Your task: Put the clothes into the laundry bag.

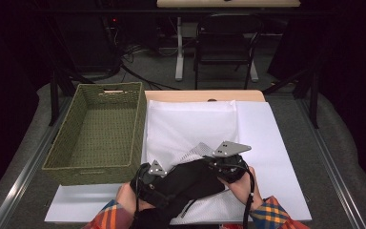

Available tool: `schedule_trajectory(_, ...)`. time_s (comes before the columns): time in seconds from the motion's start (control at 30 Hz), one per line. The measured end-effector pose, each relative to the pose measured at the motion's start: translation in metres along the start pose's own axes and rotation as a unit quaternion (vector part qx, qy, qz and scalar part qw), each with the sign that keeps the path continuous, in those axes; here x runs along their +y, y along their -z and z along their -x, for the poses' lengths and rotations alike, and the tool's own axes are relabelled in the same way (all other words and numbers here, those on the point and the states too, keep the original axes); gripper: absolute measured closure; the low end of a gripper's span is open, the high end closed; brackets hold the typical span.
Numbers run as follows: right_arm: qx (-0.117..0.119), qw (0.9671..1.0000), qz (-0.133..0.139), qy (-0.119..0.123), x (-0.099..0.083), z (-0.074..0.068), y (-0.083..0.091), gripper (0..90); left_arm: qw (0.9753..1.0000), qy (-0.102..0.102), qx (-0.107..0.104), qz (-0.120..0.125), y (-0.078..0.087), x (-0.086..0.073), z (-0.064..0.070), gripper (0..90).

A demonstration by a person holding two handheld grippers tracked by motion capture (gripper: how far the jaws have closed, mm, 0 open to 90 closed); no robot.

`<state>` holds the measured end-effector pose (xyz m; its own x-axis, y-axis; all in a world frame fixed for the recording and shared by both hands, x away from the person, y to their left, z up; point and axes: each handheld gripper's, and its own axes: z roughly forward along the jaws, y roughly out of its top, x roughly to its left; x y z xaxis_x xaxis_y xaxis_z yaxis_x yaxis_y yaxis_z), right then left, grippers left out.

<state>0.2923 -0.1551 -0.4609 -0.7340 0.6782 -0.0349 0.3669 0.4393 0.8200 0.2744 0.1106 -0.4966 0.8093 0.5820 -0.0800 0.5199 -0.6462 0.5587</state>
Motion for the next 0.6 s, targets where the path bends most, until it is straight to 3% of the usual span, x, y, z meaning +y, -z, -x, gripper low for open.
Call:
schedule_trajectory(0.17, -0.001, 1.0, 0.001, -0.001, 0.0, 0.001, 0.0, 88.5, 0.9996, 0.014, -0.021, -0.009, -0.002, -0.006, -0.002, 4.3)
schedule_trajectory(0.37, -0.002, 1.0, 0.001, -0.002, 0.0, 0.0, 0.001, 88.5, 0.9993, 0.01, -0.034, -0.011, -0.01, -0.008, -0.003, 6.1)
schedule_trajectory(0.53, -0.002, 1.0, 0.0, -0.004, 0.0, 0.0, 0.0, 88.5, 0.999, -0.001, -0.041, -0.017, -0.015, -0.008, 0.0, 14.7)
schedule_trajectory(0.6, -0.002, 1.0, 0.0, -0.003, 0.0, 0.001, 0.0, 88.5, 0.9989, 0.004, -0.045, -0.011, -0.013, -0.007, 0.001, 14.7)
